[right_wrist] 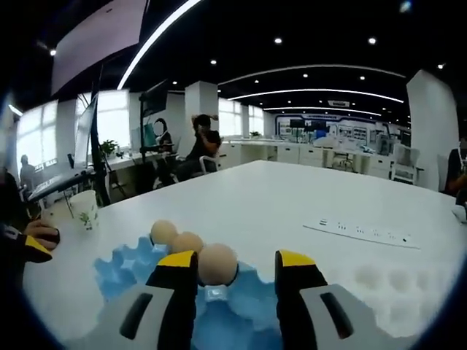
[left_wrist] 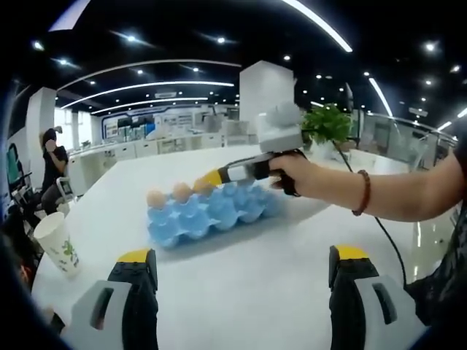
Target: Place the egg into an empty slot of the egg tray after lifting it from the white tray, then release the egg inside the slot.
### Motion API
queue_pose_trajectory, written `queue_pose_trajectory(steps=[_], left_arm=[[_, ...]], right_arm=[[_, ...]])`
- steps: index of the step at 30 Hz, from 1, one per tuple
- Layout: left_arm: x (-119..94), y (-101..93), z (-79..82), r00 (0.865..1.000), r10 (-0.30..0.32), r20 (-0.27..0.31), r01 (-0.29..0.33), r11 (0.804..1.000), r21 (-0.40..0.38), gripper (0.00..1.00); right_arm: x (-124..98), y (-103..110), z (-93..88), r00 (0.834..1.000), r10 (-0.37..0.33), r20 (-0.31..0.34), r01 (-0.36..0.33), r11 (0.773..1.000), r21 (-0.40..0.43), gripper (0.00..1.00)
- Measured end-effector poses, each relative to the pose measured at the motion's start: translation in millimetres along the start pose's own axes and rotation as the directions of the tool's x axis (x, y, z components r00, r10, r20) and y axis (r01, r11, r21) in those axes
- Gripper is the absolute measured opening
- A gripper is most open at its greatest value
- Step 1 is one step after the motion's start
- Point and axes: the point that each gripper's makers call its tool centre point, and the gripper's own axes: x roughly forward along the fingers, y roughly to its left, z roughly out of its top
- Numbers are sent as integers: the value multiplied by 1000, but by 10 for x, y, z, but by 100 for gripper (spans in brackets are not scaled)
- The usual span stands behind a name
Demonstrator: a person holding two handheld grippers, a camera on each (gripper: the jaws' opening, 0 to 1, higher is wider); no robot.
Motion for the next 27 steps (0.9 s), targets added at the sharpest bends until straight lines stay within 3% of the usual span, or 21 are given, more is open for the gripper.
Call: queue_pose_trajectory(steps=[11,20,24,27], left_arm=[[-20,38,28,1000,-1,4,1,1000,10,100],[-35,-118,7,1000,7,5,-7,1000,8,100],[-51,-118,5,1000,8,9,-8,1000,2,99],[-65,-112,5,1000,12,9,-12,1000,6,99]], right_arm=[[-251,-243,8,998,-57,13,57,998,-9,50],[-438,-417,51,993,-111,29,111,994,11,51],[-546,-511,62,989,-146,35,148,988,-35,51],[-612,-548,68,988,-148,41,149,989,-26,52]])
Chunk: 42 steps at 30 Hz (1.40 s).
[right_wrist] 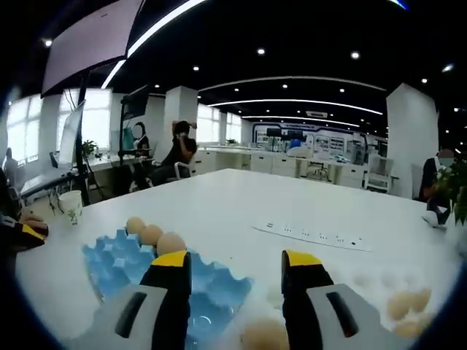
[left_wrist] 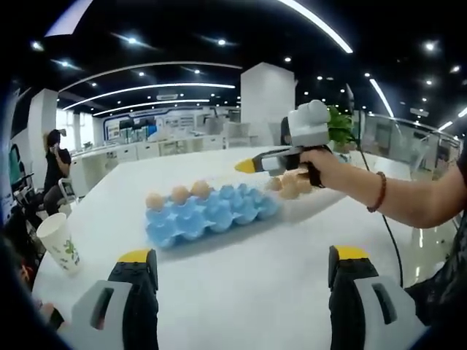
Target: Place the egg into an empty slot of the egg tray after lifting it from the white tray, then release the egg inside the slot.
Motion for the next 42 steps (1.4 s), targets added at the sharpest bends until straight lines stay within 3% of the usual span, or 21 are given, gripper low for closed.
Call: queue_pose_trajectory(steps=[18,42], left_arm=[[-28,-25,4,1000,1,4,-1,1000,4,99],[60,-115,64,1000,-19,9,19,1000,23,99]], right_arm=[[-405,-523,-106,994,-110,-7,110,993,-44,53],[-729,-1083,-345,981,-191,-35,191,981,18,54]])
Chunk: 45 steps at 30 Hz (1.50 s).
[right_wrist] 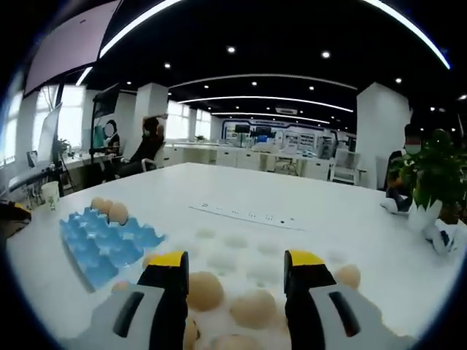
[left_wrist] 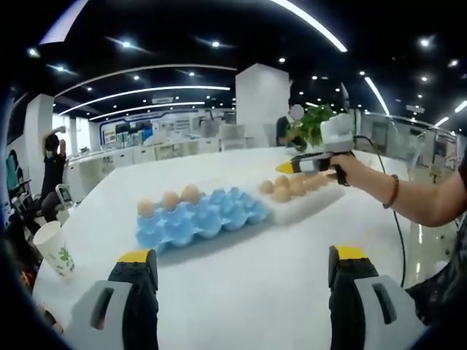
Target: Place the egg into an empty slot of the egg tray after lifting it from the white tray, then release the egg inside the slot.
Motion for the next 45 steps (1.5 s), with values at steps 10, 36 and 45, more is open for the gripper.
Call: queue_pose_trajectory(steps=[10,36,45], left_arm=[[38,-45,-10,1000,-11,0,11,1000,-4,99],[146,-33,-20,1000,-7,-19,7,1000,-4,99],[152,-32,-24,1000,-1,-30,1,1000,2,99]], right_arm=[[-78,-219,-79,999,-37,-12,37,999,15,54],[24,-748,-289,995,-84,-60,91,989,119,48],[193,-777,-325,992,-92,-91,101,990,102,36]])
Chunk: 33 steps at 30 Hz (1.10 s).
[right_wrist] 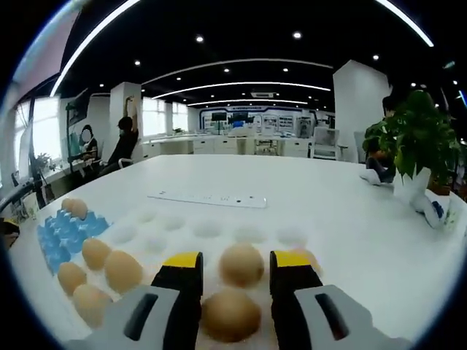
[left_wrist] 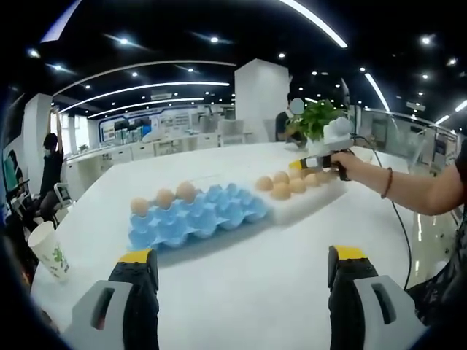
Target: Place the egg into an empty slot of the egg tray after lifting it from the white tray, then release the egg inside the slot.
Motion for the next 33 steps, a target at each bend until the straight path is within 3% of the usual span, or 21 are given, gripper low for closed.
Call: queue_pose_trajectory(steps=[12,33], left_arm=[[-2,50,-11,1000,10,-5,-10,1000,-2,98],[-17,41,-31,1000,2,1,-2,1000,-11,98]], right_arm=[[135,-46,-82,993,-67,-96,68,998,5,31],[128,-63,-69,993,-95,-70,96,995,9,28]])
